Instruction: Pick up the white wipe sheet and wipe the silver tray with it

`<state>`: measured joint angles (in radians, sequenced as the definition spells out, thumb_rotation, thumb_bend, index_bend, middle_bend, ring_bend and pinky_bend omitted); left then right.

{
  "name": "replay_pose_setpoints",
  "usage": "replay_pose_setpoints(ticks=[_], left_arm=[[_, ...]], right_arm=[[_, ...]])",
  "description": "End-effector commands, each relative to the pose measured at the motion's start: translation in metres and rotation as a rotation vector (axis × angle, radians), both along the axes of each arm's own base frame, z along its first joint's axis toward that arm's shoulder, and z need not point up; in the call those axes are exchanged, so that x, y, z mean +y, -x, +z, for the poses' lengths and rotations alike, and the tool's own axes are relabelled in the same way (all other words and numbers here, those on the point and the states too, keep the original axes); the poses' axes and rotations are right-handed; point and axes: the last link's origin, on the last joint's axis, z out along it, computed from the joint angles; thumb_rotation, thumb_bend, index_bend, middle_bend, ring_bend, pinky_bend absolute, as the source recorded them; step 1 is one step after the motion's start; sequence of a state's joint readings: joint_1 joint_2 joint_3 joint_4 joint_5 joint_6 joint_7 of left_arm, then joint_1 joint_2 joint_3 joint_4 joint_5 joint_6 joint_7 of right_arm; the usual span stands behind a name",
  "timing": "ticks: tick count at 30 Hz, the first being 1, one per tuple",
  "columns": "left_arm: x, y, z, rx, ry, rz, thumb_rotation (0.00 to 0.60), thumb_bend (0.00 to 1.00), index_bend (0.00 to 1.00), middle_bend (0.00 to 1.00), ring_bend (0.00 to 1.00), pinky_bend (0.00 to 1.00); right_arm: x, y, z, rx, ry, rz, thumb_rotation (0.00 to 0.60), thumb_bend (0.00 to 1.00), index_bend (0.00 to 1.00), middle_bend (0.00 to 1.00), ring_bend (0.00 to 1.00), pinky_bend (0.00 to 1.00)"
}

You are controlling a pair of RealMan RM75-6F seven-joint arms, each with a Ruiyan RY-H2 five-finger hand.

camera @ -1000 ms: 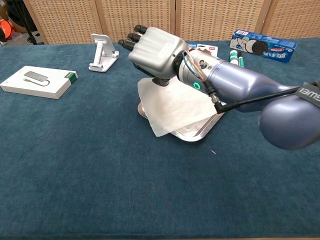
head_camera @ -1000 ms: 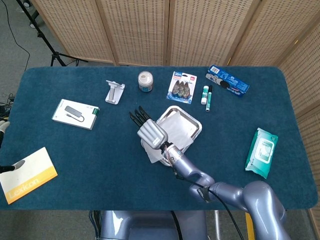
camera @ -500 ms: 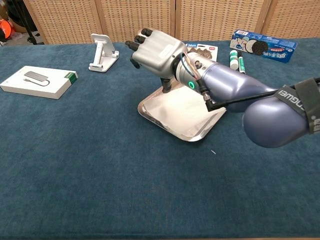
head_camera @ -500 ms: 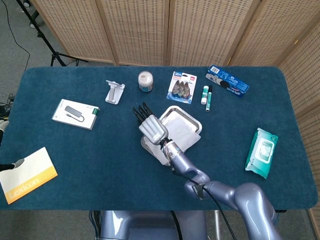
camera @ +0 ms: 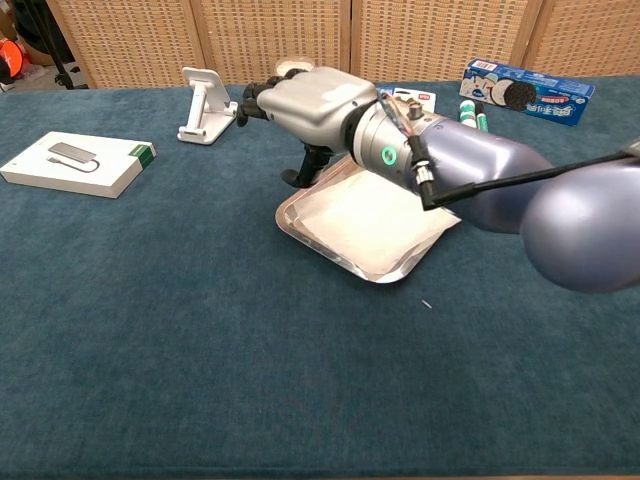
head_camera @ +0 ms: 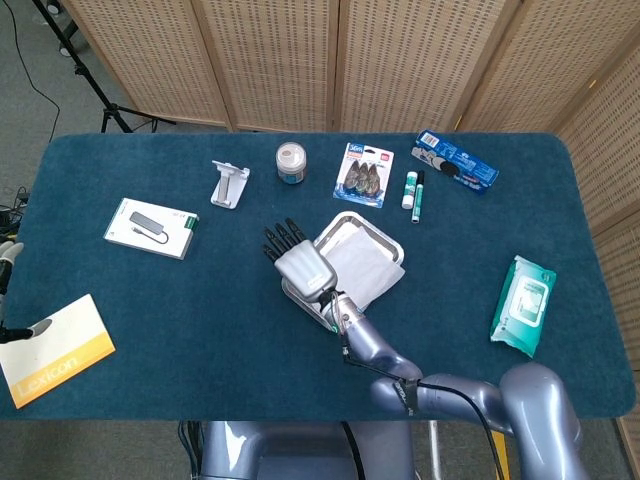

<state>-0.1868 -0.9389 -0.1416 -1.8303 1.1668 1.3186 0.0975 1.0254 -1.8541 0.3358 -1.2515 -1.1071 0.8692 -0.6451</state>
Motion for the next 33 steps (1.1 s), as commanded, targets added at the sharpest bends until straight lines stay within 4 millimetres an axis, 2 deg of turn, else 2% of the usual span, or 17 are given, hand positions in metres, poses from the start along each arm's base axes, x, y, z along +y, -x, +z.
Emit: replay_pose_setpoints(ticks=[1,3,6,12,20,33], left_arm=[[0.000,0.000,-0.001,0.001,0.004,0.000,0.600,0.00,0.00,0.00,0.00,0.00],[0.000,-0.001,-0.002,0.002,0.008,0.000,0.600,0.00,0.00,0.00,0.00,0.00],[0.001,-0.001,-0.003,0.005,0.011,0.000,0.600,0.00,0.00,0.00,0.00,0.00],[0.002,-0.002,-0.007,0.014,0.021,0.002,0.600,0.00,0.00,0.00,0.00,0.00],[0.004,-0.002,-0.010,0.024,0.025,0.009,0.600,0.00,0.00,0.00,0.00,0.00],[0.005,-0.002,-0.012,0.023,0.032,0.014,0.600,0.00,0.00,0.00,0.00,0.00]], right_arm=[[0.005,0.020,0.017,-0.073,-0.121,-0.121,0.600,0.85,0.23,0.16,0.08,0.12],[0.006,0.027,0.021,-0.051,-0.116,-0.120,0.600,0.93,0.28,0.21,0.12,0.14],[0.007,0.035,0.028,-0.022,-0.107,-0.119,0.600,0.99,0.32,0.27,0.17,0.17],[-0.001,0.061,0.040,0.098,-0.032,-0.120,0.600,1.00,0.35,0.30,0.18,0.18],[-0.008,0.093,0.036,0.245,0.008,-0.175,0.600,1.00,0.37,0.33,0.19,0.18],[-0.003,0.117,0.039,0.311,0.006,-0.208,0.600,1.00,0.37,0.34,0.19,0.19]])
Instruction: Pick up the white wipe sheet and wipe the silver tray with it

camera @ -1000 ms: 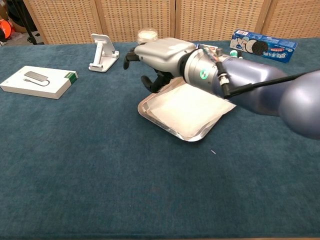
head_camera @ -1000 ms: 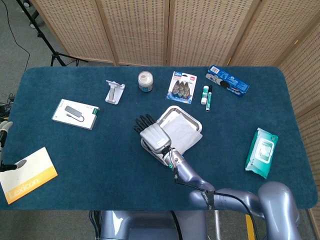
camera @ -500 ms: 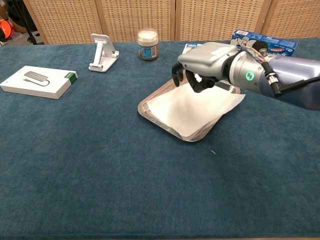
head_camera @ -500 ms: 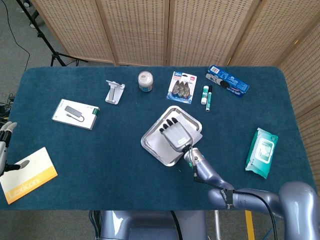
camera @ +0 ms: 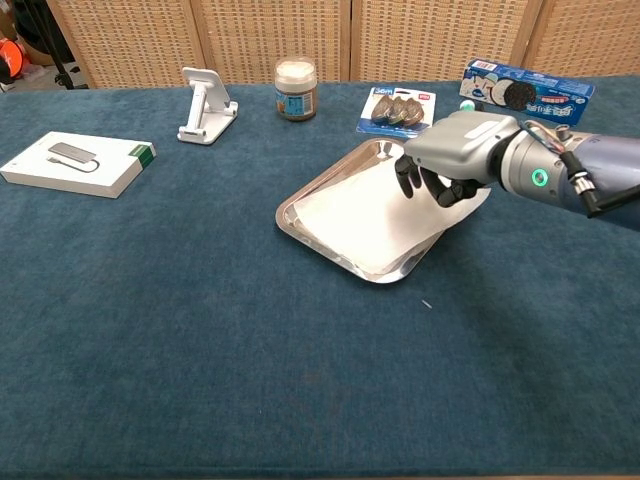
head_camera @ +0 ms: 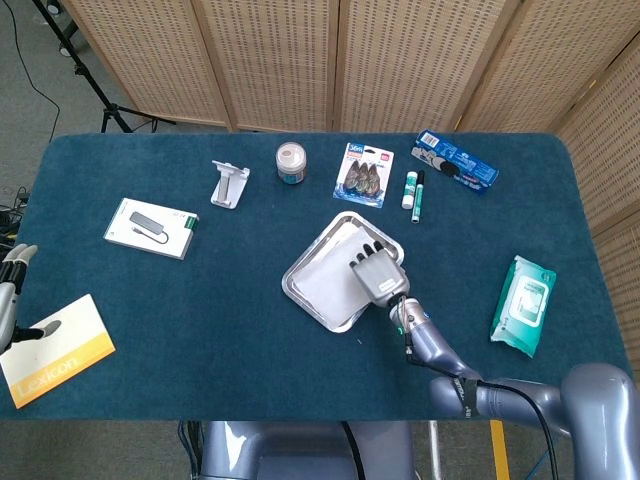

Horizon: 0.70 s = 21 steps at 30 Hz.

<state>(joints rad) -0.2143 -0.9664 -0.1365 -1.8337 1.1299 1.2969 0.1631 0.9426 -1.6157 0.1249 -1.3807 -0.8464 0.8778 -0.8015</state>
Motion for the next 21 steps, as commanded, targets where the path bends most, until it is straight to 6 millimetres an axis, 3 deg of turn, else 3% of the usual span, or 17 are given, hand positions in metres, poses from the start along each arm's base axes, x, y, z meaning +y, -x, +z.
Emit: replay_pose_setpoints(ticks=[1,21], left_arm=[[0.000,0.000,0.000,-0.001,-0.001,-0.001,0.600,0.00,0.00,0.00,0.00,0.00],[0.000,0.001,0.001,-0.001,-0.002,0.006,0.600,0.00,0.00,0.00,0.00,0.00]], right_arm=[[0.000,0.003,0.000,0.006,0.001,-0.007,0.600,1.00,0.37,0.34,0.19,0.19],[-0.003,0.008,-0.025,0.025,-0.008,-0.010,0.600,1.00,0.37,0.36,0.19,0.19]])
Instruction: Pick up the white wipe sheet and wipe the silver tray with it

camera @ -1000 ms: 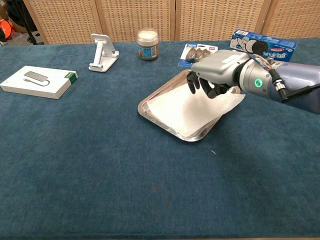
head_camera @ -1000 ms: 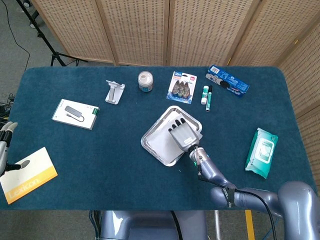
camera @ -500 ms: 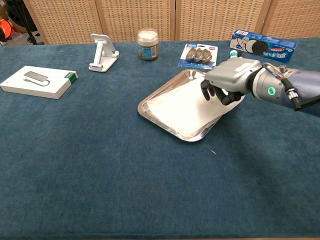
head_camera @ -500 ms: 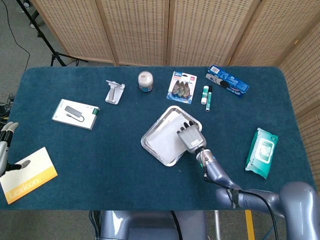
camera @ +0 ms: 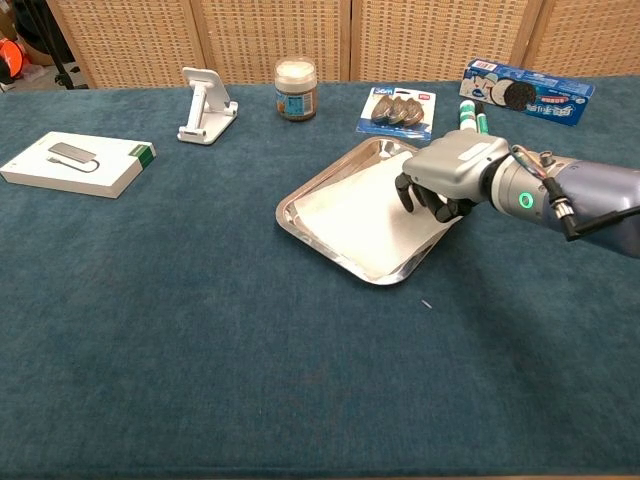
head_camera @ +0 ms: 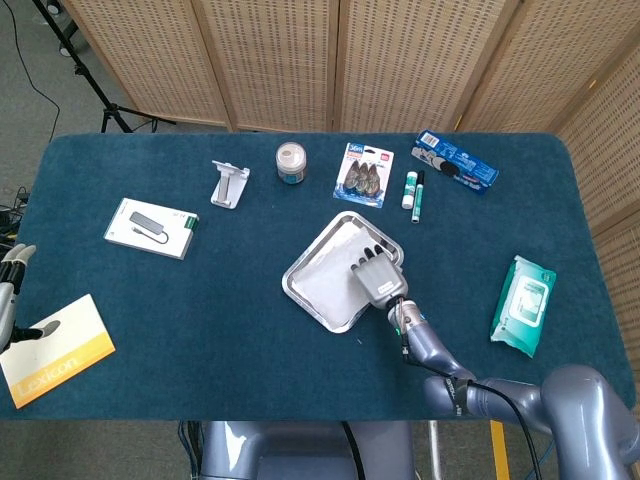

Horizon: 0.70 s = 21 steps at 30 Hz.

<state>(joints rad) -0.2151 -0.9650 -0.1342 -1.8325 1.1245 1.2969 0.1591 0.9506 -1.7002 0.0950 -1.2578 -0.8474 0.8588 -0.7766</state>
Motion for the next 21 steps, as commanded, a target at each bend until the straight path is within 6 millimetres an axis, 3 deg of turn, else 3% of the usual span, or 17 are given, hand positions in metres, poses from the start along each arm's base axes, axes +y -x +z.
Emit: replay_pose_setpoints(ticks=[1,21], left_arm=[[0.000,0.000,0.000,0.001,-0.001,0.001,0.600,0.00,0.00,0.00,0.00,0.00],[0.001,0.001,-0.001,0.005,0.000,0.006,0.600,0.00,0.00,0.00,0.00,0.00]], right_arm=[[-0.001,-0.003,-0.002,-0.007,0.003,0.007,0.600,1.00,0.37,0.36,0.19,0.19],[-0.022,-0.023,-0.011,-0.025,0.073,0.013,0.600,1.00,0.37,0.36,0.19,0.19]])
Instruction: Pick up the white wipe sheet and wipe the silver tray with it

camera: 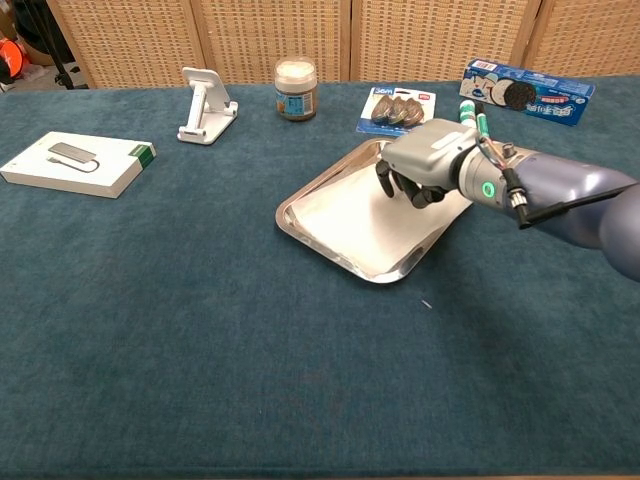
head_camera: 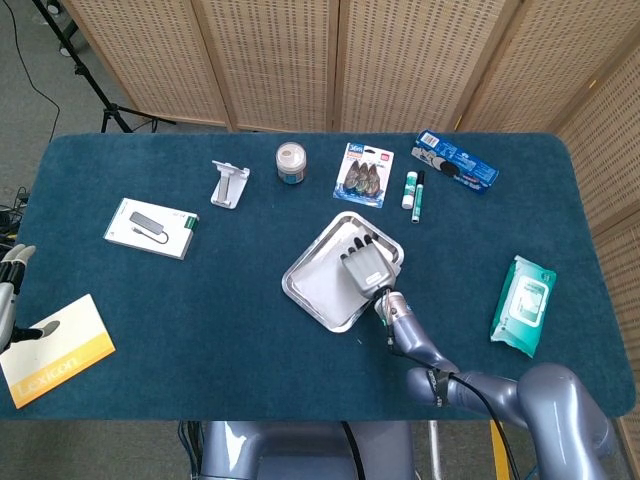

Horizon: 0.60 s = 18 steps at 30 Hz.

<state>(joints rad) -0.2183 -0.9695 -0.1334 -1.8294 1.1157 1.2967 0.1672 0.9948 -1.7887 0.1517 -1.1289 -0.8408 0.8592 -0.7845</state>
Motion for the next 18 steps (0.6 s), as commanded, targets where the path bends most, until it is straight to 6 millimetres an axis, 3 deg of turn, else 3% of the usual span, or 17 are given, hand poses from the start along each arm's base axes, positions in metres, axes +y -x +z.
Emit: replay_pose_setpoints(ticks=[1,8,11,13,15,18], left_arm=[[0.000,0.000,0.000,0.001,0.001,0.000,0.600,0.00,0.00,0.00,0.00,0.00],[0.000,0.000,0.000,0.000,0.000,0.002,0.600,0.00,0.00,0.00,0.00,0.00],[0.000,0.000,0.001,-0.001,-0.002,0.002,0.600,0.00,0.00,0.00,0.00,0.00],[0.000,0.001,0.001,-0.002,-0.002,0.003,0.600,0.00,0.00,0.00,0.00,0.00],[0.000,0.001,0.001,-0.003,-0.001,0.004,0.600,0.00,0.00,0.00,0.00,0.00],[0.000,0.001,0.001,-0.003,0.000,0.004,0.600,0.00,0.00,0.00,0.00,0.00]], right_arm=[[-0.004,-0.006,0.001,-0.021,0.018,-0.005,0.600,1.00,0.37,0.36,0.19,0.19],[-0.006,-0.014,0.000,-0.043,0.037,-0.007,0.600,1.00,0.37,0.34,0.19,0.19],[-0.003,-0.018,0.001,-0.070,0.024,-0.004,0.600,1.00,0.30,0.27,0.18,0.19],[0.001,-0.022,0.004,-0.118,-0.001,-0.012,0.600,0.91,0.19,0.19,0.16,0.19],[0.003,-0.024,0.007,-0.147,-0.016,-0.023,0.600,0.68,0.07,0.09,0.08,0.19],[0.011,-0.027,0.013,-0.197,-0.066,-0.060,0.600,0.52,0.00,0.00,0.00,0.14]])
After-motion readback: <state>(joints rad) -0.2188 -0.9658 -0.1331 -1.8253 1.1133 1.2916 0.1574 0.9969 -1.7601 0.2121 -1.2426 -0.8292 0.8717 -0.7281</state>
